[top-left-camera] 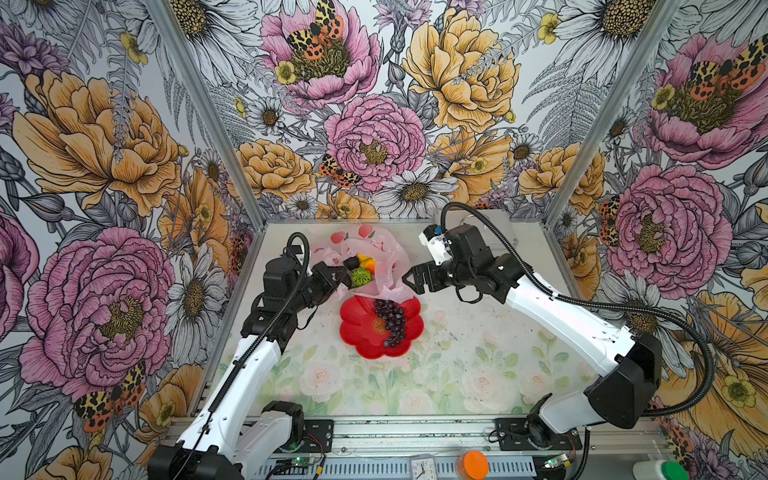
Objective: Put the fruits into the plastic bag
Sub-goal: 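Move the right gripper back over the dark grapes on the plate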
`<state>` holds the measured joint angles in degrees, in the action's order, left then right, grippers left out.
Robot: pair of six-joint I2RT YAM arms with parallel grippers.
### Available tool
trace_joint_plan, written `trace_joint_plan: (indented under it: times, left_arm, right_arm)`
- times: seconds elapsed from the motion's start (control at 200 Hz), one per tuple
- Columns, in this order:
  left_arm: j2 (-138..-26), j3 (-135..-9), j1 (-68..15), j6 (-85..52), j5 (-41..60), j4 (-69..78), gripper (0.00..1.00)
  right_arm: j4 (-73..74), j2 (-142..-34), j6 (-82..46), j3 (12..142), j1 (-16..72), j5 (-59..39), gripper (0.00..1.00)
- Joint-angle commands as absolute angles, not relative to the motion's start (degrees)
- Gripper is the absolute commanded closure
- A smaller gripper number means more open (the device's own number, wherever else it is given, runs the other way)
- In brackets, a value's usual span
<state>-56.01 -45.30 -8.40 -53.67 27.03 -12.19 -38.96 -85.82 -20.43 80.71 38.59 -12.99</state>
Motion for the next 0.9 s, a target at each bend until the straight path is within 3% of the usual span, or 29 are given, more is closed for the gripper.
trace_joint_plan:
  times: [0.0, 0.32, 0.896]
  left_arm:
    - [-55.8, -45.6, -8.7, -53.7, 27.2, -12.0, 1.00]
    - [-54.8, -44.8, -8.5, -53.4, 27.2, -12.7, 1.00]
    - [-54.8, -45.2, -8.1, -53.1, 27.0, -13.4, 1.00]
  right_arm:
    - [-41.6, -88.1, -19.8, 80.0, 41.8, -10.3, 0.03]
    - [-41.8, -96.7, -19.5, 80.9, 47.7, -8.7, 0.03]
    - [-44.1, -110.8, -13.1, 90.2, 48.7, -6.3, 0.04]
